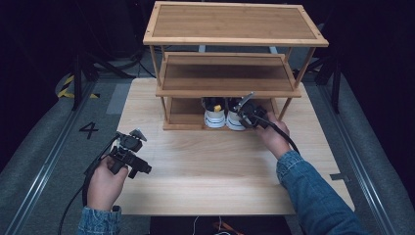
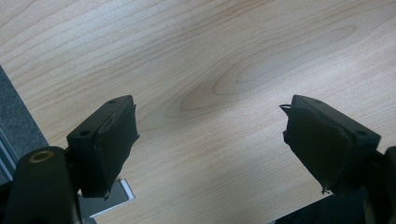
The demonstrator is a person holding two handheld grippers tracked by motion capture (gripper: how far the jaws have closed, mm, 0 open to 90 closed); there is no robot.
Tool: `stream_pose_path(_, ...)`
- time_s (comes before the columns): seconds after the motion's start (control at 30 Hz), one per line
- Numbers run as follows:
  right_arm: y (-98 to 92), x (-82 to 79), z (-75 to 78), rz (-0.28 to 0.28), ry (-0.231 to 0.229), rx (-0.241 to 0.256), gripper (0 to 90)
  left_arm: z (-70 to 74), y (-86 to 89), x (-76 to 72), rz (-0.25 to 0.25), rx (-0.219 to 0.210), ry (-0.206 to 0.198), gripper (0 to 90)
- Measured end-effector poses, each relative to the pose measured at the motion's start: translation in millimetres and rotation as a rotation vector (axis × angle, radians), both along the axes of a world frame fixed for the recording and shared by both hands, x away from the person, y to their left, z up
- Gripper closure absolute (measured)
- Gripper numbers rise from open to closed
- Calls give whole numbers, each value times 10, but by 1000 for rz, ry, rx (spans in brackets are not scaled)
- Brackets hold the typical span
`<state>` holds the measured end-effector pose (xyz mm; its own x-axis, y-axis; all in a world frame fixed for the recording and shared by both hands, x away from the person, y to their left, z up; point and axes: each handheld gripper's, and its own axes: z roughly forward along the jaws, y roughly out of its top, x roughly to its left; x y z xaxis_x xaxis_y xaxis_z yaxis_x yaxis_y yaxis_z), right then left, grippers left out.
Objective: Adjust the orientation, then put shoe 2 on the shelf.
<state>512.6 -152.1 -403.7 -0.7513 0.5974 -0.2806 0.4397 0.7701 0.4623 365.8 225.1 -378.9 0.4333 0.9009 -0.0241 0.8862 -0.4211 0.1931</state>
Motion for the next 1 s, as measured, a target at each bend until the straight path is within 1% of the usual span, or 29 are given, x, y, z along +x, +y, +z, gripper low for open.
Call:
stream_pose_path(0.07,11,3,-15,1,-15,-8,796,5,1,7,-7,0,5,171)
stream_pose_path(0.1,11,3,-15,1,-15,-8,796,5,1,7,-7,0,5,171)
stream_pose_path(0.17,29,6,-42,-8,-43,-14,792,-2,-3,6,-9,6,6,171)
stream_pose_path(0.2,33,11,-54,-8,-48,-20,785,-2,-4,7,-12,7,7,172)
stream_pose_path(0.3,36,13,-60,-9,-50,-18,771,14,-11,23,-6,-2,7,172)
stream_pose_path(0.37,36,6,-55,-17,-41,-10,721,19,-31,38,-9,-8,2,169)
stream_pose_path(0.47,23,-27,-35,-20,-45,-6,705,16,-64,71,-28,0,3,171)
stream_pose_path(0.5,6,-47,-16,-14,-47,2,694,13,-76,78,-28,-3,6,171)
stream_pose_path(0.53,-5,-61,-2,-17,-41,13,688,15,-86,96,-37,3,7,171)
stream_pose_path(0.6,-41,-101,45,-17,-34,34,676,14,-113,113,-34,-9,6,171)
stream_pose_path(0.7,-110,-175,138,-15,-24,67,657,23,-137,149,-50,-4,3,171)
stream_pose_path(0.73,-138,-202,172,-21,-23,84,649,26,-151,163,-52,-6,-1,171)
stream_pose_path(0.77,-181,-227,214,-22,-23,112,638,33,-161,170,-50,-4,4,171)
stream_pose_path(0.83,-249,-273,283,-31,-5,155,621,45,-180,193,-58,-6,-1,171)
stream_pose_path(0.97,-380,-379,415,-36,16,221,586,52,-223,233,-75,-6,-5,170)
stream_pose_path(1.0,-402,-401,436,-38,18,229,577,55,-239,249,-87,0,-4,170)
